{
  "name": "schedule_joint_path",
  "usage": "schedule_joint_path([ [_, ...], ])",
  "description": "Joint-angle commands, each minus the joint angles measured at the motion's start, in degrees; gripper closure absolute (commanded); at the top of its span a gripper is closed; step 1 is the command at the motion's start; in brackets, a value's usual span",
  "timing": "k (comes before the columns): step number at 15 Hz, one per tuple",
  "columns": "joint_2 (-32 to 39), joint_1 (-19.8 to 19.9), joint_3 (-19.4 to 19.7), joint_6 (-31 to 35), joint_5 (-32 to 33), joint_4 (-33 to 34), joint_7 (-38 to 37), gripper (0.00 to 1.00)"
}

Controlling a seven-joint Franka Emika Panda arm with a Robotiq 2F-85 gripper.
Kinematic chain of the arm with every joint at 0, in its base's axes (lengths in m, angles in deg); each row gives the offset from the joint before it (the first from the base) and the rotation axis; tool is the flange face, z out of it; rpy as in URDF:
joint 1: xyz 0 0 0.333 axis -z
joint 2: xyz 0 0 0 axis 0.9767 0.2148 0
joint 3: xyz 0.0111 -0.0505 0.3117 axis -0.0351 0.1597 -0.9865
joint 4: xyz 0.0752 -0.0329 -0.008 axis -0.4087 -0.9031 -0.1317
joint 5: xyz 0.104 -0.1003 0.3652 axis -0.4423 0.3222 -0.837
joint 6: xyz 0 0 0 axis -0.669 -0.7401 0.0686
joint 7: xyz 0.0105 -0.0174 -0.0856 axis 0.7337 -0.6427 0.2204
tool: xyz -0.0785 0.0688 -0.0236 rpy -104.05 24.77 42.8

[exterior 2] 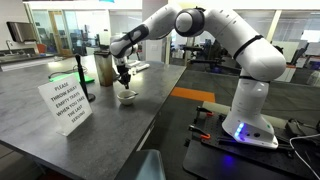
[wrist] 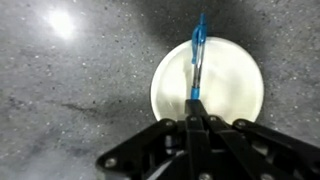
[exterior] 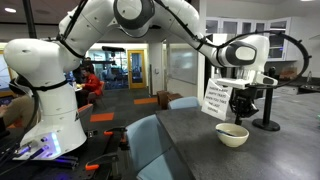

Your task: Remove the pen from the white bowl

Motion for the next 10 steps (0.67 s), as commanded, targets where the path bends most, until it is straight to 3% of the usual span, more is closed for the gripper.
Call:
schedule_joint_path([
  [1,-3.88,2.11,-1.48,-1.34,-1.18,-2.40,3.46,1.00],
  [2,-4.02,2.38,-1.60,-2.05,-1.21,-2.17,4.41,0.74],
  [4,-3.34,2.00,-1.36,-3.13,-0.60,-1.64,4.77,0.66],
  [9,-0.94,0.83,-1.70,-4.12,-0.01,-1.24,4.10,0.28],
  [10,-0.37,0.74,-1.74,-4.26,-0.01,-0.98,4.03,0.27],
])
